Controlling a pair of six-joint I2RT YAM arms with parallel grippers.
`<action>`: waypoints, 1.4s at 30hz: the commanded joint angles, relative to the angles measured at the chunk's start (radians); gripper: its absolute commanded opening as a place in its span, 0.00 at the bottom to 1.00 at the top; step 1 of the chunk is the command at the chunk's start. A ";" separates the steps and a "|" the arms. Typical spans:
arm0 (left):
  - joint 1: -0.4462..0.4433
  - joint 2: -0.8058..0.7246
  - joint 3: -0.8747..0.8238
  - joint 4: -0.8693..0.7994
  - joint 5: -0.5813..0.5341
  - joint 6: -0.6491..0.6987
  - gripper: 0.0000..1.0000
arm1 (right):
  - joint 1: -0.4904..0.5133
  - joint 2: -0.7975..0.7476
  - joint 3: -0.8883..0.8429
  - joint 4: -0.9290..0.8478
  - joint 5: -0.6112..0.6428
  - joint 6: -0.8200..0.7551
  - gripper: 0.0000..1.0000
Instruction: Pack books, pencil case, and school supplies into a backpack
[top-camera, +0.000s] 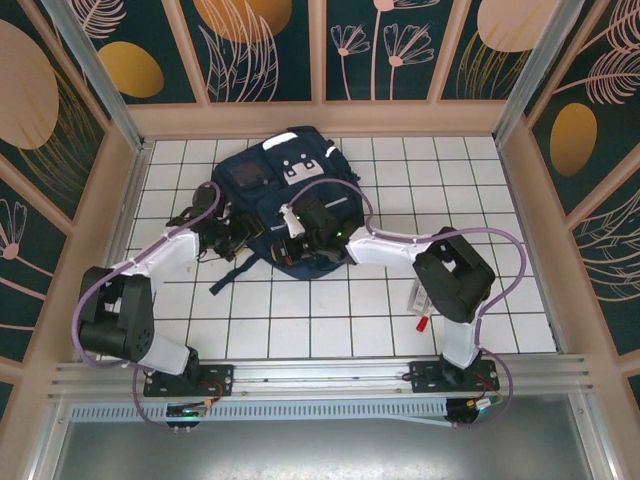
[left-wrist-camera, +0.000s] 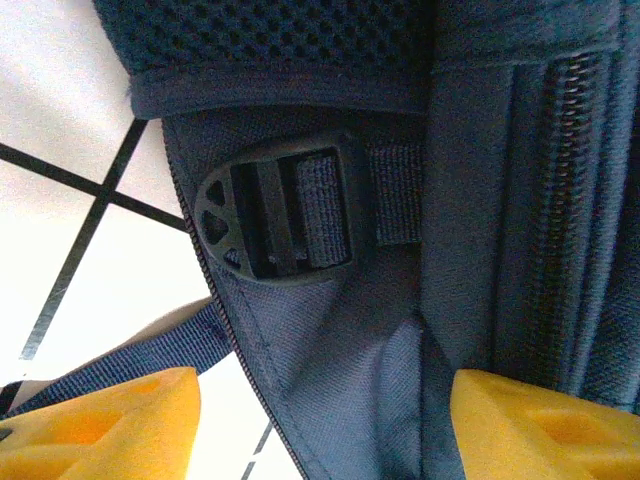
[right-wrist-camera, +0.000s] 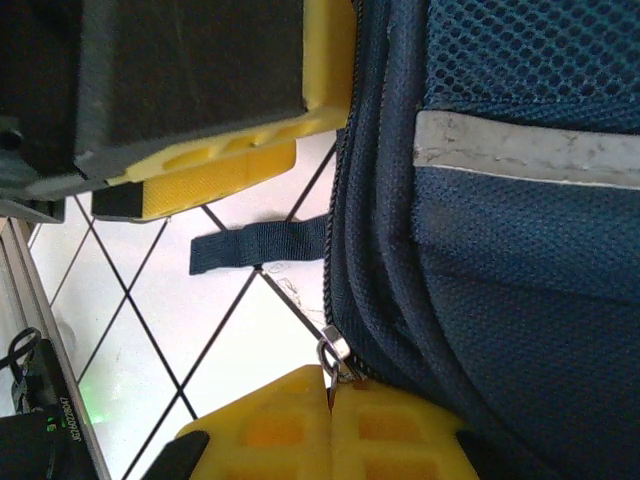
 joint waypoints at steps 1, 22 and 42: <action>-0.007 -0.079 0.006 0.042 -0.017 -0.075 0.64 | 0.049 0.012 0.041 0.075 -0.053 -0.009 0.00; 0.025 0.071 0.083 0.090 -0.185 0.096 0.00 | 0.069 -0.025 0.026 -0.148 0.219 0.022 0.00; 0.173 0.306 0.472 -0.209 -0.139 0.610 0.00 | -0.136 -0.235 -0.223 -0.343 0.306 -0.127 0.00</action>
